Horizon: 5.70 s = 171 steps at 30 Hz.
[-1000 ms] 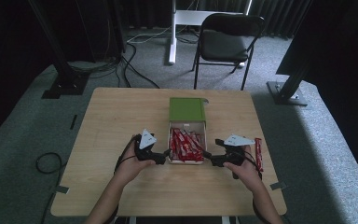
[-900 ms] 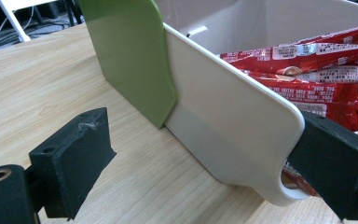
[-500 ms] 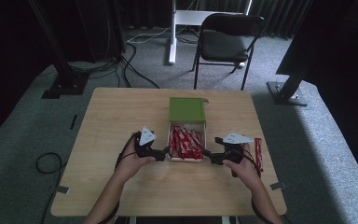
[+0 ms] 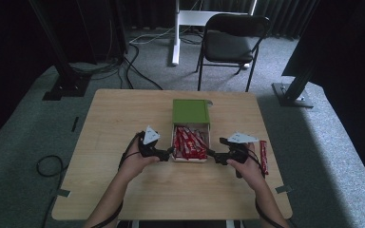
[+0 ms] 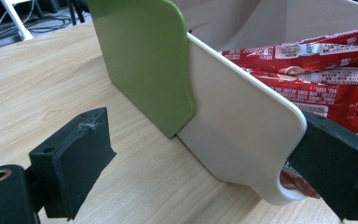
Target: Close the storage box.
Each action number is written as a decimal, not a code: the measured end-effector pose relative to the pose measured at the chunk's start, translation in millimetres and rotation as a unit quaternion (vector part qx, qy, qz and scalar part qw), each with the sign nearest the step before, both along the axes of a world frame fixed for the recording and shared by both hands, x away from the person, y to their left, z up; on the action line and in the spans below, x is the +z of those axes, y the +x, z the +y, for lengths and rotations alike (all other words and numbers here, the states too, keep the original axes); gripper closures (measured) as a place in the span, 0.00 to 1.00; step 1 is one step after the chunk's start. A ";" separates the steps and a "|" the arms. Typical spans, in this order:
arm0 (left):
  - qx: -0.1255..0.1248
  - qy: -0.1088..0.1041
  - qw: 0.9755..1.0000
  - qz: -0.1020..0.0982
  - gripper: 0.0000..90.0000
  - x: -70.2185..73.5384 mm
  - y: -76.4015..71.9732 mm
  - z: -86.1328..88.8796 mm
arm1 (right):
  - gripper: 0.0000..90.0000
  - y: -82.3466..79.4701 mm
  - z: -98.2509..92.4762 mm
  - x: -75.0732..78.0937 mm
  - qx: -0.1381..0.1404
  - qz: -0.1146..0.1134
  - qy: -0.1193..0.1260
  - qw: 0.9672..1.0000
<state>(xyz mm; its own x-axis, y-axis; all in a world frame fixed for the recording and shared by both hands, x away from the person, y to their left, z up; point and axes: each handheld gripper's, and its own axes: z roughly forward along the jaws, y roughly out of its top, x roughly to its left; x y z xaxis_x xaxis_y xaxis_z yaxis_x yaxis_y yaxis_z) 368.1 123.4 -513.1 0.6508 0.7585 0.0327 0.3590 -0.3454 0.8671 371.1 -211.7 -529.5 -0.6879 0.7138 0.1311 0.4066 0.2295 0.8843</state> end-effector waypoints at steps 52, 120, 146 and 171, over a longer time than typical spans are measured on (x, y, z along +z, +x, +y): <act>0.033 -0.001 0.999 0.000 0.09 2.0 45.6 -7.9 | 0.14 47.4 3.6 4.1 -0.071 0.009 0.008 0.997; 0.035 -0.007 0.999 -0.011 0.09 10.9 40.6 -10.5 | 0.17 45.9 -2.9 14.6 -0.086 -0.008 0.020 0.996; 0.079 -0.001 0.997 0.016 0.09 0.3 11.2 30.1 | 0.17 10.0 -40.5 1.9 -0.120 -0.009 -0.010 0.993; 0.142 -0.016 0.989 0.037 0.09 -22.2 -23.0 86.4 | 0.16 -17.8 -67.2 -13.6 -0.189 -0.004 -0.024 0.982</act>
